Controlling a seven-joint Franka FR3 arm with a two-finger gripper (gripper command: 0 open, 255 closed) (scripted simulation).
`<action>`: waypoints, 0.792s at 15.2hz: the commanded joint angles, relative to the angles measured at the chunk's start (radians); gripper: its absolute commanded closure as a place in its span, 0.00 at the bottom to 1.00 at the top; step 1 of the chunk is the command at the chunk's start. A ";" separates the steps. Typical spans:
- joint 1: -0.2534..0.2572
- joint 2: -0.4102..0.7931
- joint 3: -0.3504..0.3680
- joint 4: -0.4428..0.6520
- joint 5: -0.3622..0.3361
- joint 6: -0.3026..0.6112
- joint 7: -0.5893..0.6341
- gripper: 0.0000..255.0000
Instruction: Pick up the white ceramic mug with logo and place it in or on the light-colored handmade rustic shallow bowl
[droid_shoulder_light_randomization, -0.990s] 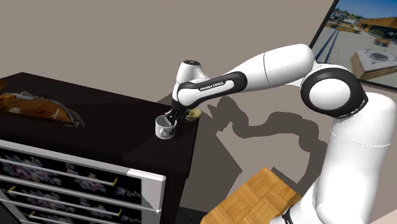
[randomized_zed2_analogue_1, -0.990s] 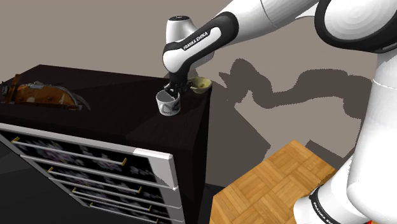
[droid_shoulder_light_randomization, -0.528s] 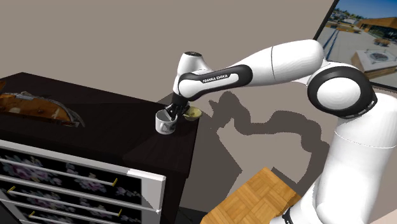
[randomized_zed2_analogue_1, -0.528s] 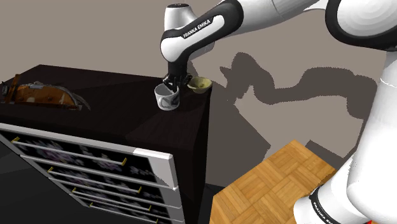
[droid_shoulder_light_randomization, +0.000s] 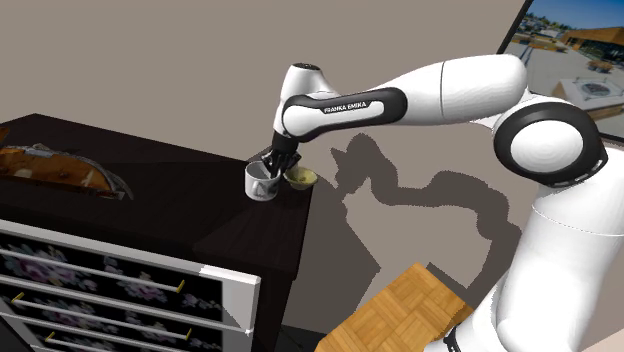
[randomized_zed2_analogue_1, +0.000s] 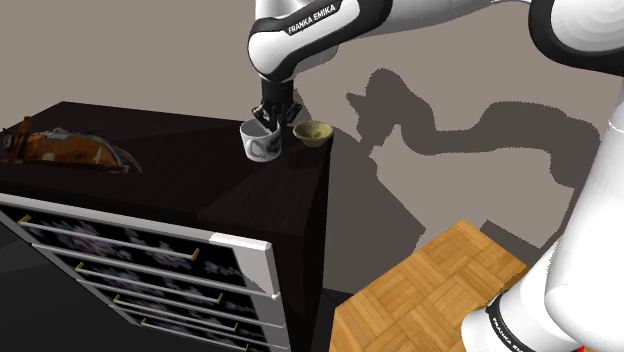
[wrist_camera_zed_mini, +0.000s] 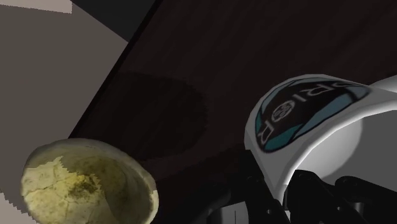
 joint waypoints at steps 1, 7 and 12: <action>-0.002 -0.007 0.000 0.018 0.002 -0.025 -0.003 1.00; -0.002 -0.028 0.001 0.071 0.006 -0.099 -0.005 1.00; -0.002 -0.040 0.002 0.122 0.009 -0.162 -0.006 1.00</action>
